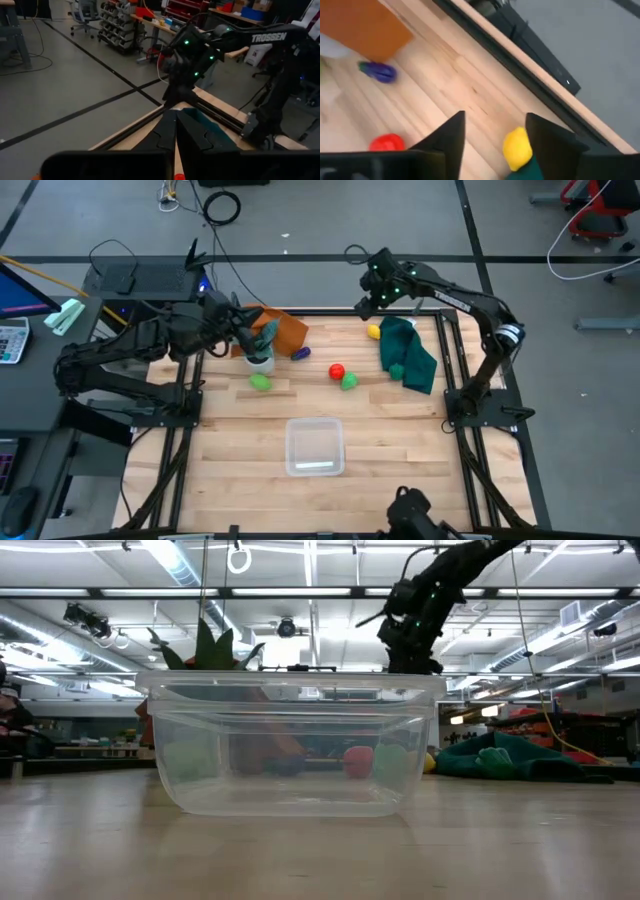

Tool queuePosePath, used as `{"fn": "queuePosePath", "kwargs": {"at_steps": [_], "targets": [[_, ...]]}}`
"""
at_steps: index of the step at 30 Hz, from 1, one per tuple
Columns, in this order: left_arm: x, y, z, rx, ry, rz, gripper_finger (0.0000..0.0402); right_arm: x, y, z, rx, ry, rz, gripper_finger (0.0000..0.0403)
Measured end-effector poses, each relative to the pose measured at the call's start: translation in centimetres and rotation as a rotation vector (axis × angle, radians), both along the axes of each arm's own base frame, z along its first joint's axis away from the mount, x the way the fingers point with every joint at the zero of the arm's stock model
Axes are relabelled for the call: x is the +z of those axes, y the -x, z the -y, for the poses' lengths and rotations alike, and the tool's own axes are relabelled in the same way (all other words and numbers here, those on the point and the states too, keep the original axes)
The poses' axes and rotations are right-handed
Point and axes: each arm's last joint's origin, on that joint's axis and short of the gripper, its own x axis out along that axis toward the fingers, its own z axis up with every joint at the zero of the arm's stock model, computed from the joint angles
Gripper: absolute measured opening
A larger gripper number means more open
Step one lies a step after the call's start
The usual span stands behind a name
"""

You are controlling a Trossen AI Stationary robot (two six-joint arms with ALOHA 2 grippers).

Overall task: Pick and placing Produce into tupperware
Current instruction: Put the lemon into the transparent bin

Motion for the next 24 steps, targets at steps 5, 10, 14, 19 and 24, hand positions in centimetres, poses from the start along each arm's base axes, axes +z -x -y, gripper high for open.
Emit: {"fn": "queuePosePath", "kwargs": {"at_steps": [5, 10, 14, 19, 24], "targets": [[0.0, 0.0, 0.0, 0.000, 0.000, 0.000, 0.0023, -2.2, -0.6, 0.7, -0.002, -0.046, -0.065, 0.0255], [0.0, 0.0, 0.0, 0.001, 0.003, 0.004, 0.0016, -3.9, -0.9, 1.1, -0.022, -0.069, -0.147, 0.0314], [0.0, 0.0, 0.0, 0.006, 0.024, 0.021, 0.0016, -5.1, -0.8, 1.1, -0.041, -0.094, -0.227, 0.0327], [0.0, -0.1, 0.0, -0.013, 0.030, 0.022, 0.0023, -6.0, -0.8, 1.2, -0.046, -0.118, -0.272, 0.0319], [0.0, -0.1, 0.1, -0.015, 0.042, 0.031, 0.0019, -7.1, -1.4, 1.2, -0.033, -0.137, -0.296, 0.0312]]}}
